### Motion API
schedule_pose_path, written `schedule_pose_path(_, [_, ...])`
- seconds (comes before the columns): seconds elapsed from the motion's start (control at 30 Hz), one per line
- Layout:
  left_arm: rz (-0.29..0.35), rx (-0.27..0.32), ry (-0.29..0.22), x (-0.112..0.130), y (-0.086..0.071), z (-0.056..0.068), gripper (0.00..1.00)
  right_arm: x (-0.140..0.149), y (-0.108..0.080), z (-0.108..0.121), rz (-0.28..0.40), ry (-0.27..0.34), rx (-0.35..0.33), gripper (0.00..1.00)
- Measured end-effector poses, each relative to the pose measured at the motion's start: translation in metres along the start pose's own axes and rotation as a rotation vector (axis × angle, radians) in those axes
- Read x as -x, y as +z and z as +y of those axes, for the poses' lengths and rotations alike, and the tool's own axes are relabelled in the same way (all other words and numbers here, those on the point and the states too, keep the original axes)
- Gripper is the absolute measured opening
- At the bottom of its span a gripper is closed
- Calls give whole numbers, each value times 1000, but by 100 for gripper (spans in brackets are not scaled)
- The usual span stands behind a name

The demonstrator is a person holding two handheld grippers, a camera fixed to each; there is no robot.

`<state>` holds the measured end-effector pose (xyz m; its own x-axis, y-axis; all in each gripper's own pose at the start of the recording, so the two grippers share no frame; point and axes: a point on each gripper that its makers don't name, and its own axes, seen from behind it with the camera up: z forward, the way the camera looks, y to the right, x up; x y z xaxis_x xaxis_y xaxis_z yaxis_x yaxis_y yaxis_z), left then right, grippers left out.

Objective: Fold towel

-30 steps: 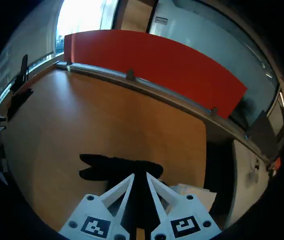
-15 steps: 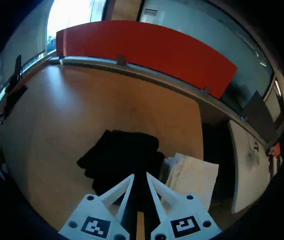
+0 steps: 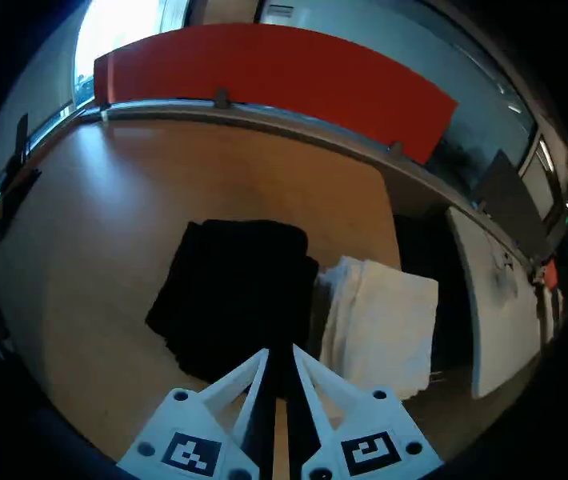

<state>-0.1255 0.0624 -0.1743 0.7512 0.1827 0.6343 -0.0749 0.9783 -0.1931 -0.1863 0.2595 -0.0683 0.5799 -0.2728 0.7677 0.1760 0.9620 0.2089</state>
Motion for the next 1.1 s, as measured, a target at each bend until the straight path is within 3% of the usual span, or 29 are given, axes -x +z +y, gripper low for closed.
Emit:
schedule_pose_path(0.47, [-8, -1, -1, 3, 2, -1, 92, 41, 13, 5, -74, 77, 36, 5])
schedule_pose_path(1.1, [-14, -13, -10, 6, 0, -7, 92, 46, 28, 13, -114, 92, 61, 5])
